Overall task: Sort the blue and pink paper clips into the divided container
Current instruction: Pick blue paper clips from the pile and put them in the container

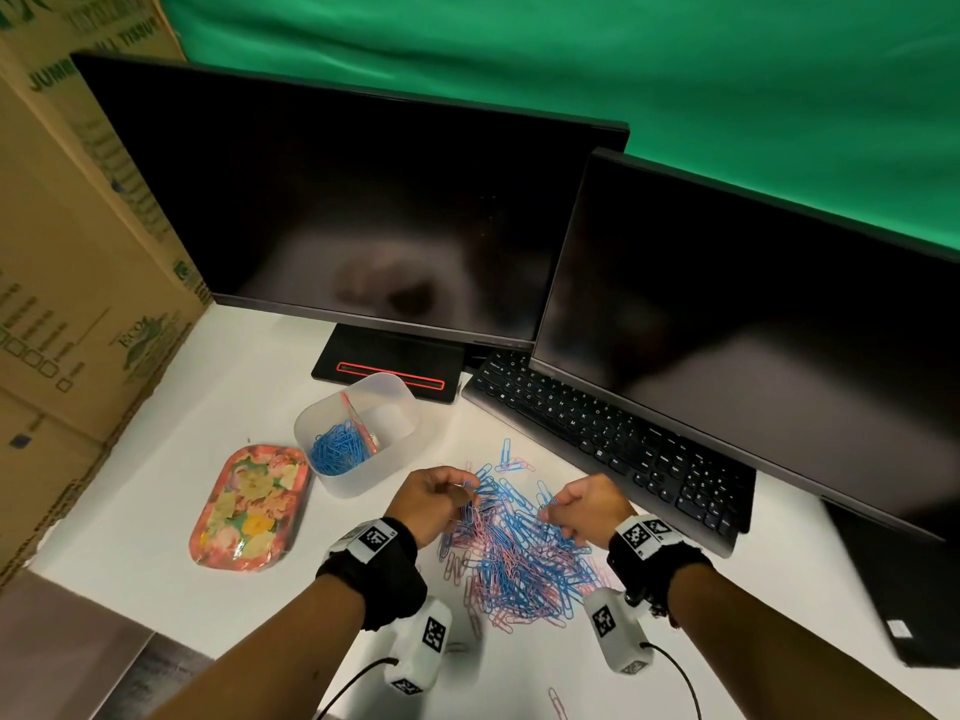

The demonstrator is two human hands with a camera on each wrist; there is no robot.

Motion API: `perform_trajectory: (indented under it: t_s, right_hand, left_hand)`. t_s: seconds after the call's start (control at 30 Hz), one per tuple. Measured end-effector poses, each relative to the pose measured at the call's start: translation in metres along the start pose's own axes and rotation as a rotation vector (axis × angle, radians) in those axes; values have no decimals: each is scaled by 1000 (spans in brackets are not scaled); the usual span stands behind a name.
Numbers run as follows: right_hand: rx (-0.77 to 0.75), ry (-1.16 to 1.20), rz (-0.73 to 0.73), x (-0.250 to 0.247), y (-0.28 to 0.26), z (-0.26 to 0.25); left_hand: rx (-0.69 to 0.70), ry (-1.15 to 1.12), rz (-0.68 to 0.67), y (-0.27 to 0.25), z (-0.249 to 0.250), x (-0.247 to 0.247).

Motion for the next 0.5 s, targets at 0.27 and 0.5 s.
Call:
perform_trajectory:
  t_s: [0.27,0.5]
  right_hand:
    - [-53,150,-66,-12,-10,-7]
    - [-113,210,-89,-3,-18,-39]
  left_hand:
    - [-34,-84,-5,-5,6,4]
    - [22,-3,-3,-9,11,-7]
Point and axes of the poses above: each hand's wrist, its own y-axis towards the middle knuckle, its own x-axis out of the palm, z = x × y, the point moved 2 cm from there along y, towards the middle knuckle, and after that the axes turned 2 degrees about -y, right-handed, at the moved point
